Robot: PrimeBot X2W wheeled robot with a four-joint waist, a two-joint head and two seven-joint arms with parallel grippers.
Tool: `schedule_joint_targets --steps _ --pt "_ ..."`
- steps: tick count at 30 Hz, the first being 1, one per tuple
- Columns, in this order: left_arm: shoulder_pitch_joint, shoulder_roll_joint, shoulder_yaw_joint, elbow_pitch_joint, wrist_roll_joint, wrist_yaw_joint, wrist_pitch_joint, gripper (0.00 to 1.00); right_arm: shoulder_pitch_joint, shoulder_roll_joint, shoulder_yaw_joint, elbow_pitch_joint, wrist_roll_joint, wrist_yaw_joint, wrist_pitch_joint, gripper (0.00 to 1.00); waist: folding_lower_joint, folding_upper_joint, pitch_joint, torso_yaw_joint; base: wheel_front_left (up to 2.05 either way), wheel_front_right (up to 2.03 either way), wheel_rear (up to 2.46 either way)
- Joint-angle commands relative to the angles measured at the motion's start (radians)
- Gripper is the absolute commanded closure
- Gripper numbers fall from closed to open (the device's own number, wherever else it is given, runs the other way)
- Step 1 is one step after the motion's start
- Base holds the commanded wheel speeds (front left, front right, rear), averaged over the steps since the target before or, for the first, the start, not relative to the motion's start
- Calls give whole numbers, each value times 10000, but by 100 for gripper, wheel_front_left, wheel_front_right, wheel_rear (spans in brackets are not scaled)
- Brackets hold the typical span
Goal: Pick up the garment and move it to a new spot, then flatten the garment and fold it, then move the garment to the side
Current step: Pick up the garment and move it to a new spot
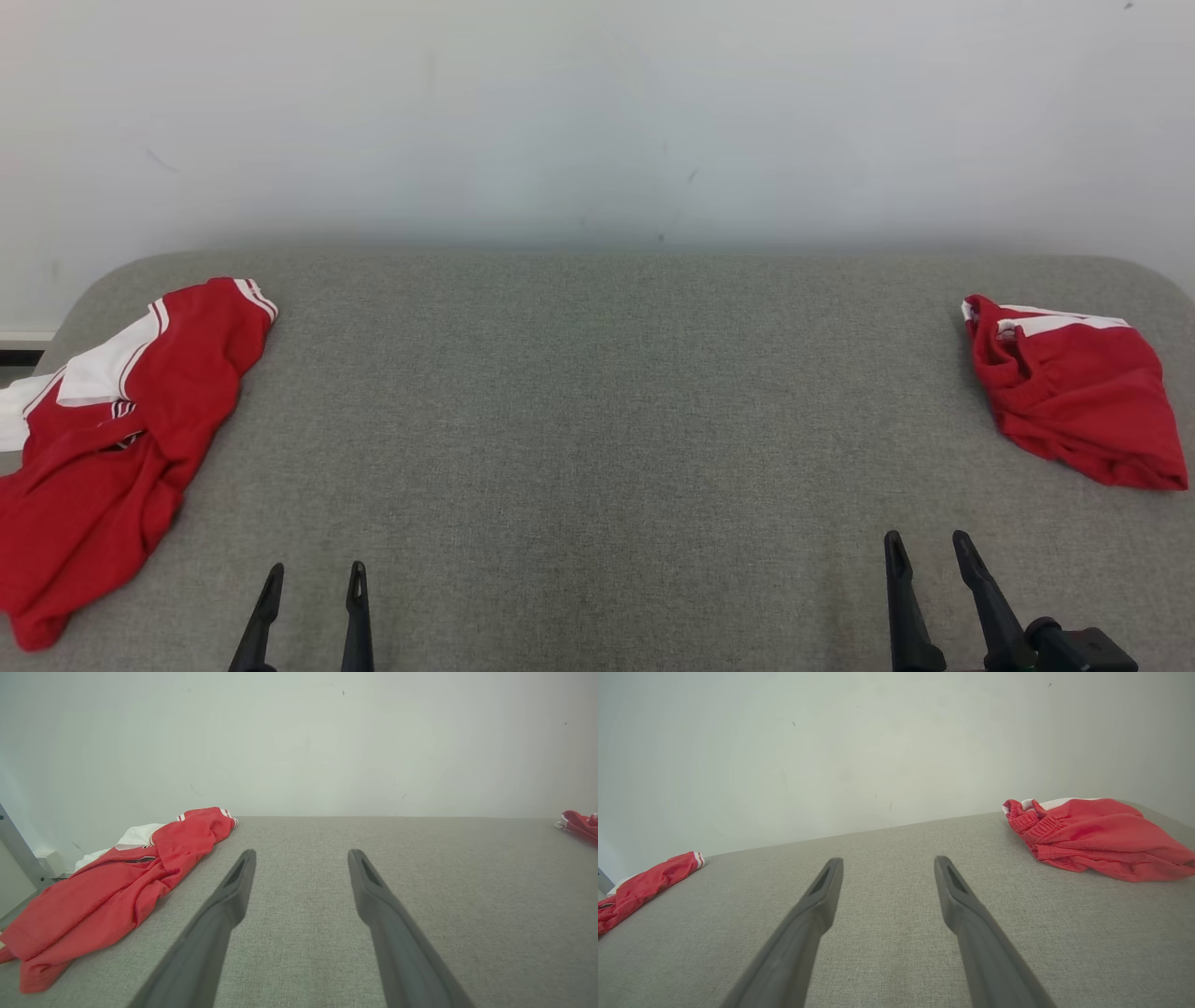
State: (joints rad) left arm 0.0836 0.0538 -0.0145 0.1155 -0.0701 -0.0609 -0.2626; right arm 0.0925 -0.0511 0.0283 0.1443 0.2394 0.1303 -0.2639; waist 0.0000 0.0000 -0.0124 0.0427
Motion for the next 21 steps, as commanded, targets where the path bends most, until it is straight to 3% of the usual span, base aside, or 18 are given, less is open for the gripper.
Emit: schedule_joint_targets --steps 1,21 --pt "175 -29 33 -8 -146 66 -30 0 35 11 53 40 31 12 -3 0 0 0 11 -46 0 0 0" --pt "50 -42 -61 61 -186 57 -30 0 -21 10 -3 175 155 11 -4 0 0 0 16 -112 0 0 0"
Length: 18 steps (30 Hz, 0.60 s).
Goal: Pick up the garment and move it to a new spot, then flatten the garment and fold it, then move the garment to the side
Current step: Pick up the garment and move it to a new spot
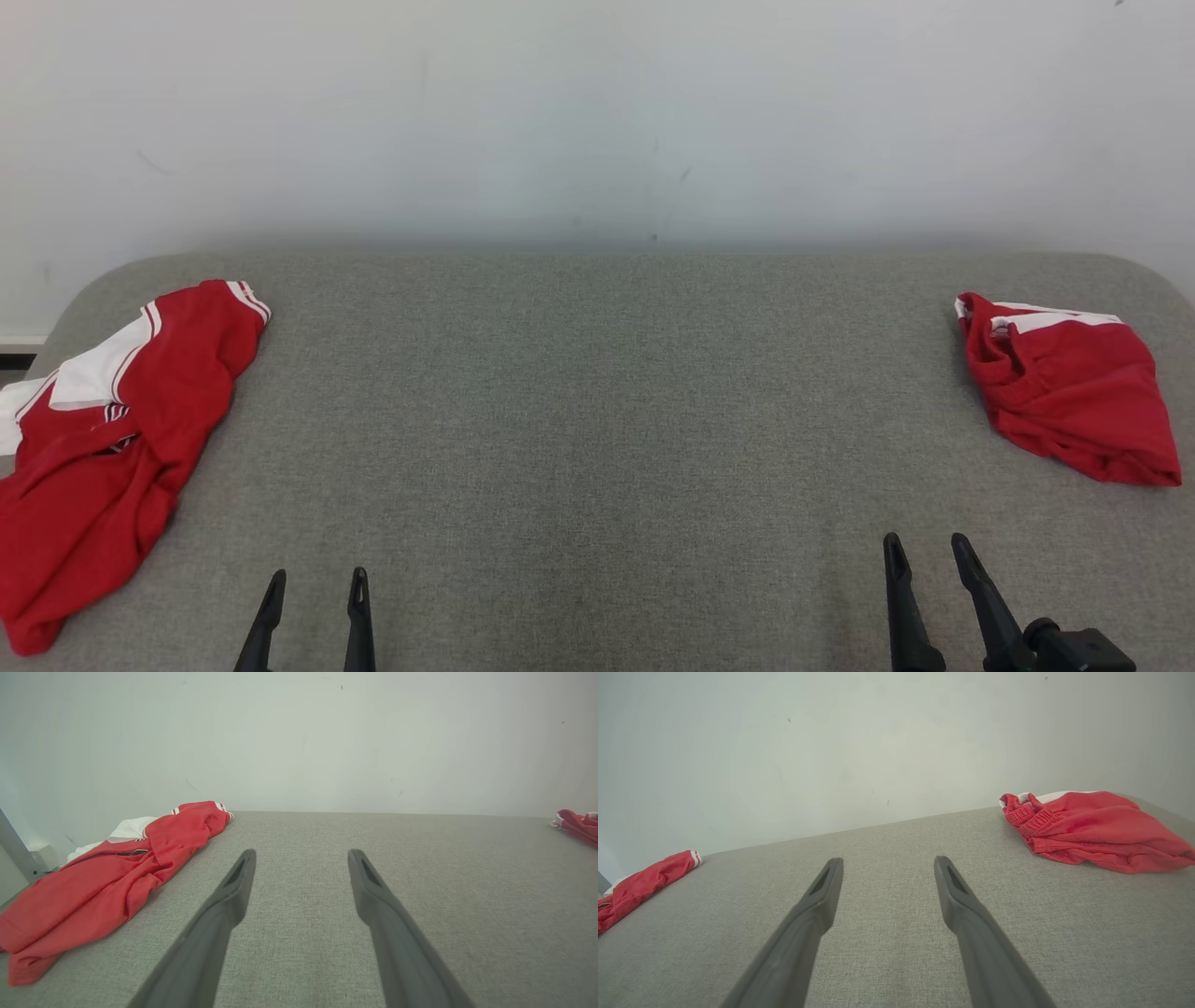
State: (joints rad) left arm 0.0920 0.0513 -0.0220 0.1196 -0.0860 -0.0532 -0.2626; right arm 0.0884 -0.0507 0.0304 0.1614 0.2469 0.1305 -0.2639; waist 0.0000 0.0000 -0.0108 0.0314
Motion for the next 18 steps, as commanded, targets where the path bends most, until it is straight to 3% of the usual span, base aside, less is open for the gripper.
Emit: schedule_joint_targets --steps 1,18 --pt "-51 -17 32 -22 -44 16 -30 0 22 6 -31 3 81 10 -4 0 0 0 5 4 0 0 0" --pt "-93 -16 56 -70 -260 -145 -30 0 133 7 -163 -71 149 10 -4 0 0 0 -44 118 0 0 0"
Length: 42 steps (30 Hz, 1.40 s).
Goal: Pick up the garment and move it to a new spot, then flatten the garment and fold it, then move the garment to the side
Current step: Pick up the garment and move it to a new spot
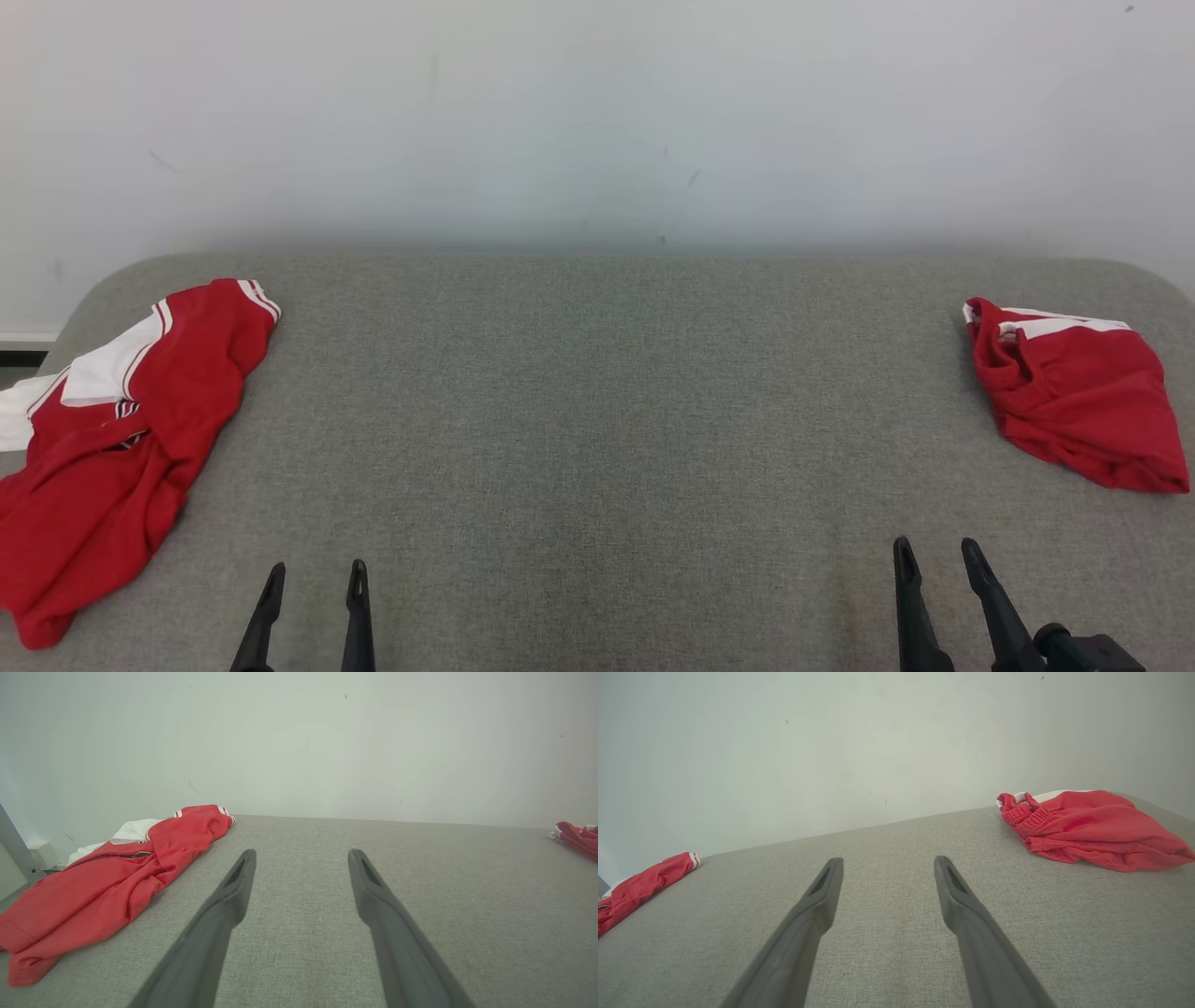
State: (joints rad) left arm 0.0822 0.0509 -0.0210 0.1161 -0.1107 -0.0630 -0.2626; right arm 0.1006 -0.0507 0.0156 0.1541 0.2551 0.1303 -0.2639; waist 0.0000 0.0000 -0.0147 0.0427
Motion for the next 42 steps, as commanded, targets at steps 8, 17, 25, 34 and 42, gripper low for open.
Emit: schedule_joint_targets --steps 8,17,25,34,42 --pt "27 -12 145 23 61 21 -30 0 73 5 3 4 74 11 -4 0 0 0 -65 17 0 0 0" --pt "51 -9 284 -7 98 147 -30 0 254 5 -38 -4 125 11 -4 0 0 0 -150 383 0 0 0" --pt "149 -10 366 38 221 229 -30 0 406 5 -39 3 217 12 -4 0 0 0 -249 1368 0 0 0" --pt "208 16 777 179 373 339 -30 0 452 7 95 47 290 12 -4 0 0 0 -421 2891 0 0 0" --pt "362 119 1110 564 464 440 -31 0 539 4 288 101 416 12 -2 0 0 0 -604 3929 0 0 0"
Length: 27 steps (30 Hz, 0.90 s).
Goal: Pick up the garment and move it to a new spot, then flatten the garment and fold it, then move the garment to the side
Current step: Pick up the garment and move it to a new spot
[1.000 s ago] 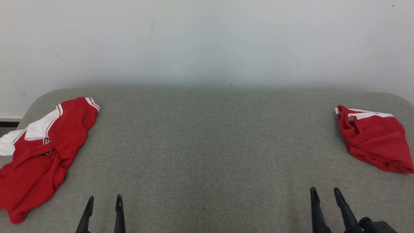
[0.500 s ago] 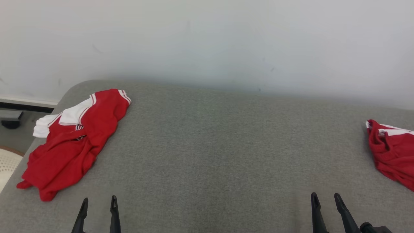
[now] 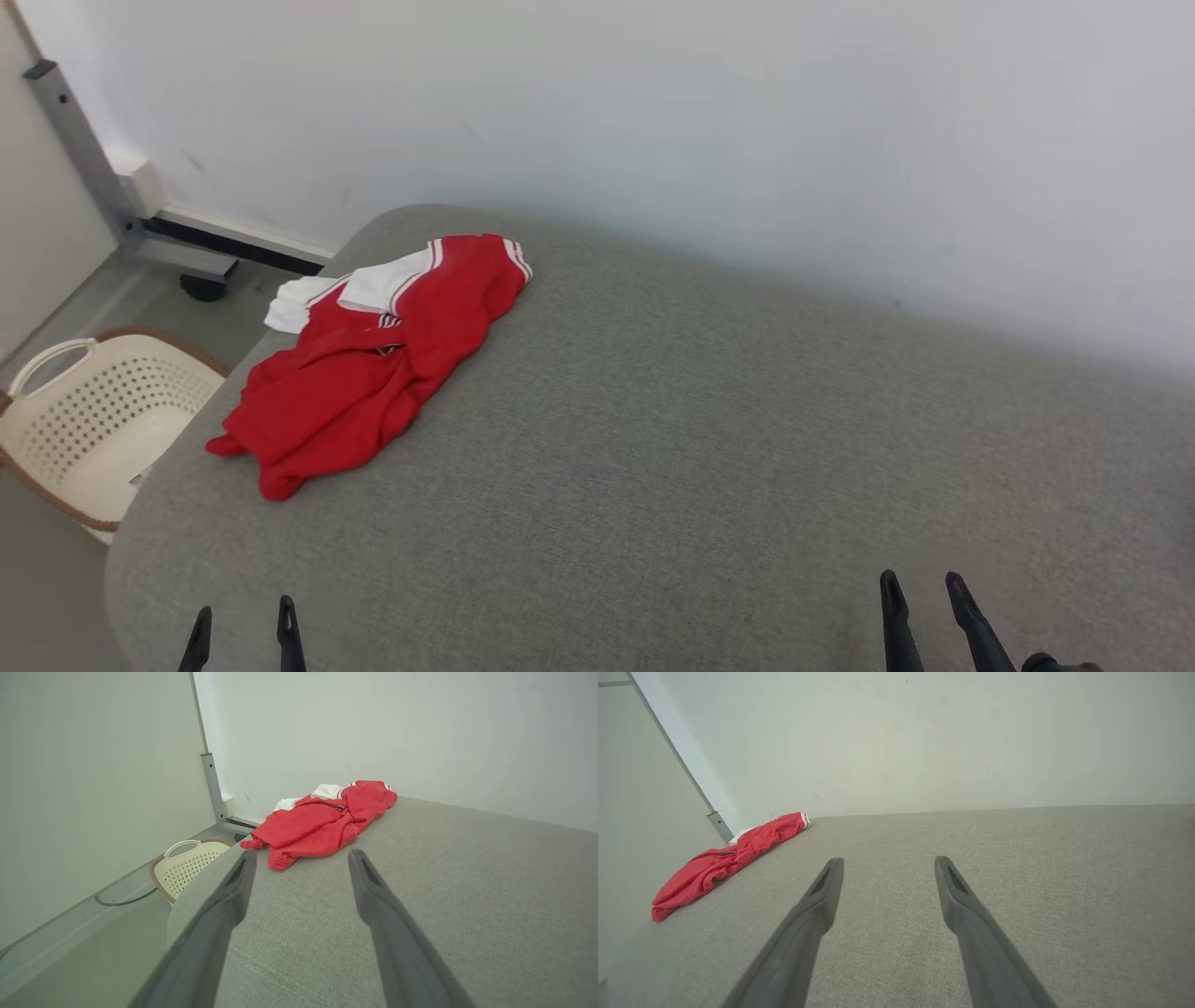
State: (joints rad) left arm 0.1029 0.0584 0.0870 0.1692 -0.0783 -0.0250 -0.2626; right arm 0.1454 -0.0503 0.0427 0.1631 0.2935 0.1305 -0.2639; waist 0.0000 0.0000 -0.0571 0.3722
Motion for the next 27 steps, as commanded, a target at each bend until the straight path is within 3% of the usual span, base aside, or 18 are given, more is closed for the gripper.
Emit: schedule_joint_targets --steps 1,20,27 --pt "171 59 57 78 103 41 -30 0 95 2 63 17 37 11 -4 0 0 0 -197 727 0 0 0" --pt "346 -1 398 -207 -135 44 -30 0 -384 0 475 224 -62 11 -4 0 0 0 84 1132 0 0 0" --pt "-621 239 493 163 -257 -301 -30 0 -210 2 542 57 41 11 -4 0 0 0 149 856 0 0 0"
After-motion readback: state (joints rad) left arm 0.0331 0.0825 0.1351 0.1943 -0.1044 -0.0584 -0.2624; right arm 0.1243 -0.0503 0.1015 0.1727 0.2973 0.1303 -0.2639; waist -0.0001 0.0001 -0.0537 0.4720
